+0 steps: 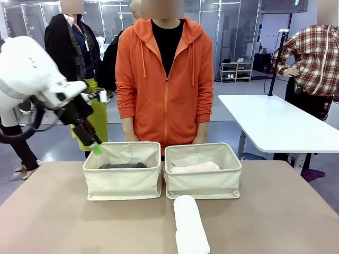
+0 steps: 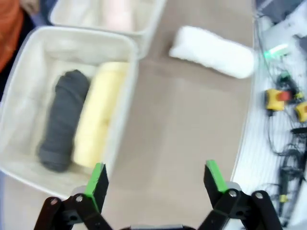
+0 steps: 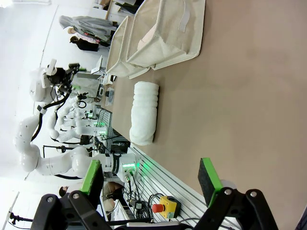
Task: Divide the towels into two baskets.
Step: Pick up one hotel-folded towel from the bottom of the table and place it in the Fabric basket indicated by the person.
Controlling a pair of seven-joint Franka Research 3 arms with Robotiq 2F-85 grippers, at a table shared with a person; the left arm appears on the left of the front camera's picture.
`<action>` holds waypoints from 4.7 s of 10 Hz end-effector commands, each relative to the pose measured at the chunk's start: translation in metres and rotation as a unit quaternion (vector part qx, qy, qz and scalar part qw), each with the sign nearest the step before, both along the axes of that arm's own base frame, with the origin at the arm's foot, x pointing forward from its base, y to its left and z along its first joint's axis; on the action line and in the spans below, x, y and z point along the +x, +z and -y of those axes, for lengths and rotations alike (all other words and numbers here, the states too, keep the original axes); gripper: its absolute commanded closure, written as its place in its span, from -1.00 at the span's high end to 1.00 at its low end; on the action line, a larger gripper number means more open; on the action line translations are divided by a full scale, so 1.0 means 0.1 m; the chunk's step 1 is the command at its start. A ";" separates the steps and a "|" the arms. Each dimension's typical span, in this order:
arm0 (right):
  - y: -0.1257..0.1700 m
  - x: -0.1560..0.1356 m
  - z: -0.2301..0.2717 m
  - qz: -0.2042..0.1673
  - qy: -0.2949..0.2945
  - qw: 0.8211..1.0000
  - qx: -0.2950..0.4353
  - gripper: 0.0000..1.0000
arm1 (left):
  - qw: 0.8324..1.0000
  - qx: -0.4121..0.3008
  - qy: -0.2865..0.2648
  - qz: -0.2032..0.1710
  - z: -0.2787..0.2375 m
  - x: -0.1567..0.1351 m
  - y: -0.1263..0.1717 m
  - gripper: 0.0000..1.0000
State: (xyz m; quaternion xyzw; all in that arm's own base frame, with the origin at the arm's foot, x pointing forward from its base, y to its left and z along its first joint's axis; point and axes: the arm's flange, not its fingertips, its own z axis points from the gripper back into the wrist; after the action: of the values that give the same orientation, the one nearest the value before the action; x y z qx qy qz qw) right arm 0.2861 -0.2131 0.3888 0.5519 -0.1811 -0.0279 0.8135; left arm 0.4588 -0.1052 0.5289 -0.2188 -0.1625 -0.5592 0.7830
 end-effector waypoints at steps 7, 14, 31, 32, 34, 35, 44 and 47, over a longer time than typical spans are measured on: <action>0.03 0.01 -0.01 0.004 0.002 1.000 0.001 1.00 | 0.859 -0.310 0.348 -0.212 -2.64 -1.53 -0.72 1.00; 0.03 0.01 -0.01 0.004 0.002 1.000 0.001 1.00 | 0.760 -0.362 0.497 -0.208 -3.62 -2.21 -1.38 1.00; 0.09 0.15 -0.47 -0.059 0.004 0.998 -0.038 1.00 | 0.744 -0.386 0.501 -0.213 -3.74 -2.57 -1.40 1.00; 0.07 0.23 -0.78 -0.075 0.017 0.995 -0.056 1.00 | 0.744 -0.386 0.501 -0.213 -3.74 -2.57 -1.40 1.00; -0.01 0.35 -1.48 -0.103 0.038 0.990 -0.086 1.00 | 0.744 -0.386 0.501 -0.213 -3.74 -2.57 -1.40 1.00; -0.07 0.39 -1.81 -0.112 0.045 0.986 -0.113 1.00 | 0.744 -0.386 0.501 -0.213 -3.74 -2.57 -1.40 1.00; -0.44 0.41 -3.75 -0.107 0.043 0.961 -0.251 1.00 | 0.744 -0.386 0.501 -0.213 -3.74 -2.57 -1.40 1.00; -0.55 0.36 -4.15 -0.103 0.072 0.956 -0.266 1.00 | 0.744 -0.386 0.501 -0.213 -3.74 -2.57 -1.40 1.00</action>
State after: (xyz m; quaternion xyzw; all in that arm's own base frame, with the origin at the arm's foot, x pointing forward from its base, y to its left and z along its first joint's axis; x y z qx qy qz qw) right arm 0.3569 0.2035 0.3444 0.3302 -0.0524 0.0355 0.9418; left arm 0.2059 0.2686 0.3873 -0.5002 -0.2782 0.0902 0.8151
